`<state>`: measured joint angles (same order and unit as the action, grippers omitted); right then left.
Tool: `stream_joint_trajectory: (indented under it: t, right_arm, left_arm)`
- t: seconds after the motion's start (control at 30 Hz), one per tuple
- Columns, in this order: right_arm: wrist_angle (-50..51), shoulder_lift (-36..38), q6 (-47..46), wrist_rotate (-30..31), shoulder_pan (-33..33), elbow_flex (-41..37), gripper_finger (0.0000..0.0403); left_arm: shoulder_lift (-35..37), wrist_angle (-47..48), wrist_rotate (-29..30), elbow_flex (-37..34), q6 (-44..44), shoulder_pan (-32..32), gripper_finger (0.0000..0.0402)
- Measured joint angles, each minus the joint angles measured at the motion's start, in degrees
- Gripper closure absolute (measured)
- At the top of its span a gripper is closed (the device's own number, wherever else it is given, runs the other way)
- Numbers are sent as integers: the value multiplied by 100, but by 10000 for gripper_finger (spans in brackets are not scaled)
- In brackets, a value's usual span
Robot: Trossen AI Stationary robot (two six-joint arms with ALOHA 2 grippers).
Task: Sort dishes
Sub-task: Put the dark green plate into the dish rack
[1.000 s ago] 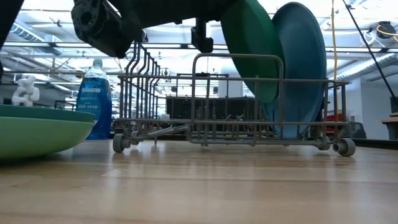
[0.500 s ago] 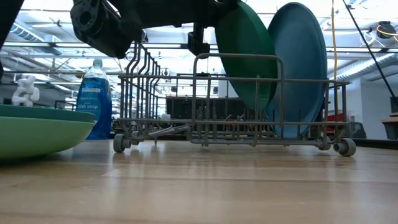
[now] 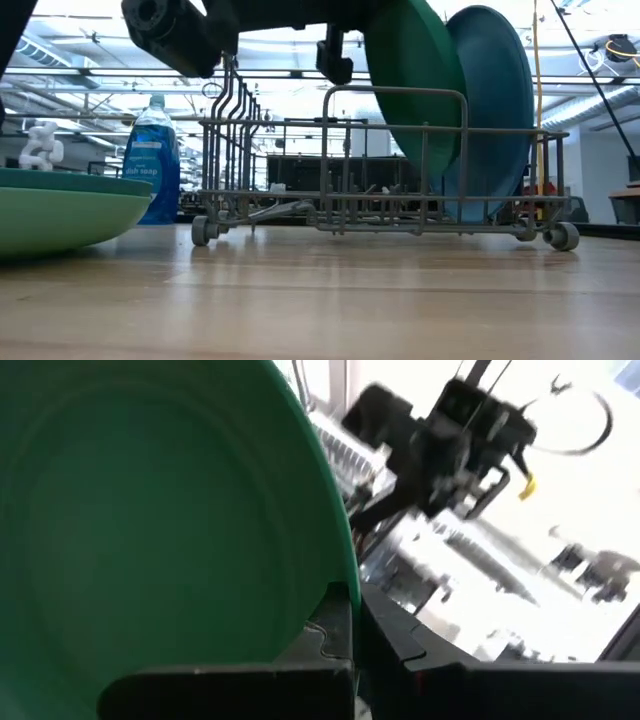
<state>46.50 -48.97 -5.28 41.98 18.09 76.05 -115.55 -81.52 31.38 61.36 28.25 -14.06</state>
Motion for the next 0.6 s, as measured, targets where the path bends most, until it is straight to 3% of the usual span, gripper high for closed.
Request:
stream_joint_trajectory:
  t: [0.27,0.6]
  right_arm:
    - [0,0,0,0,2,0,273]
    - [1,2,2,-1,0,0,273]
  left_arm:
    - [-105,143,-25,10,-59,4,401]
    - [-503,-34,-353,309,-917,2,401]
